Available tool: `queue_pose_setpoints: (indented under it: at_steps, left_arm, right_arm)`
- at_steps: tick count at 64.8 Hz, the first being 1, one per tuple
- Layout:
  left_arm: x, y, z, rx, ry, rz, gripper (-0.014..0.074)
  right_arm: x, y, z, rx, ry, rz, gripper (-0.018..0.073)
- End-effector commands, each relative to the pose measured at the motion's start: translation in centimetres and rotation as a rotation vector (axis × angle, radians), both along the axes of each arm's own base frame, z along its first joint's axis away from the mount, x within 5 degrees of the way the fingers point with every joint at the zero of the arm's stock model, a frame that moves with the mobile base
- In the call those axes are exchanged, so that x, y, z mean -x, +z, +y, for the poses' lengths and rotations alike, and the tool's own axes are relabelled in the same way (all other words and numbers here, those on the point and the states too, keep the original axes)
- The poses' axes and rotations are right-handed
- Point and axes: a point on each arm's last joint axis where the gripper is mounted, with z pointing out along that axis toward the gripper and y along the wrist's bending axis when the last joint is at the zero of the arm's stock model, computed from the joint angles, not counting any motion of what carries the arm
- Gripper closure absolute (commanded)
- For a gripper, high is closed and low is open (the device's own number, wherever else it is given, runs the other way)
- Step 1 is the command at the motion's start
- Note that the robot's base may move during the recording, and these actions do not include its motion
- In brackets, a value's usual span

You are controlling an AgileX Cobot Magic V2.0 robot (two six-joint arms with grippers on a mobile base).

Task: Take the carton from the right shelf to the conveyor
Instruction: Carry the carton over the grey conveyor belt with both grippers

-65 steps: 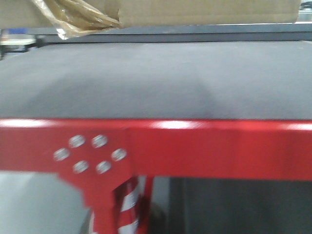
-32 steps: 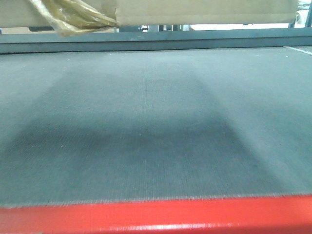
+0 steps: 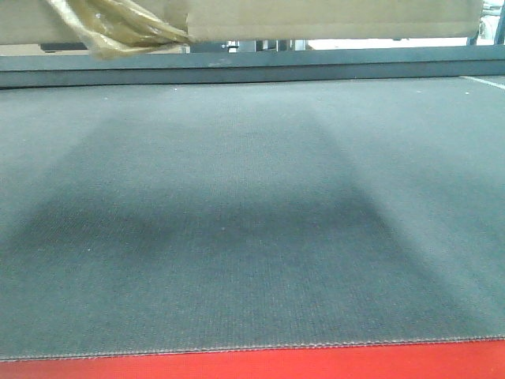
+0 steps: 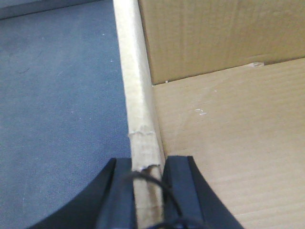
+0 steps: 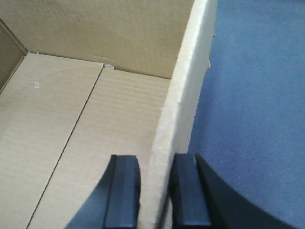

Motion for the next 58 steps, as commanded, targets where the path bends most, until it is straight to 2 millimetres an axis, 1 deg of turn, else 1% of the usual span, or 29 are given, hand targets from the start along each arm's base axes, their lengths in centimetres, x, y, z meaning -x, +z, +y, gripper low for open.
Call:
queue_pose_setpoints:
  at_steps: [1,44,58]
  left_arm:
    - [0.13,0.72,0.29,-0.034,-0.002,-0.054,0.0604]
    - [0.13,0.72,0.29,-0.034,-0.002,-0.054,0.0604]
    - [0.13,0.69,0.24,-0.029,-0.005,-0.051,0.0604]
  right_arm:
    - [0.52,0.91,0.21,-0.052,0.029,-0.046,0.0625]
    - [0.52,0.91,0.21,-0.052,0.029,-0.046,0.0625]
    - [0.35,1.25,0.28,-0.074,0.026,-0.083,0.0625]
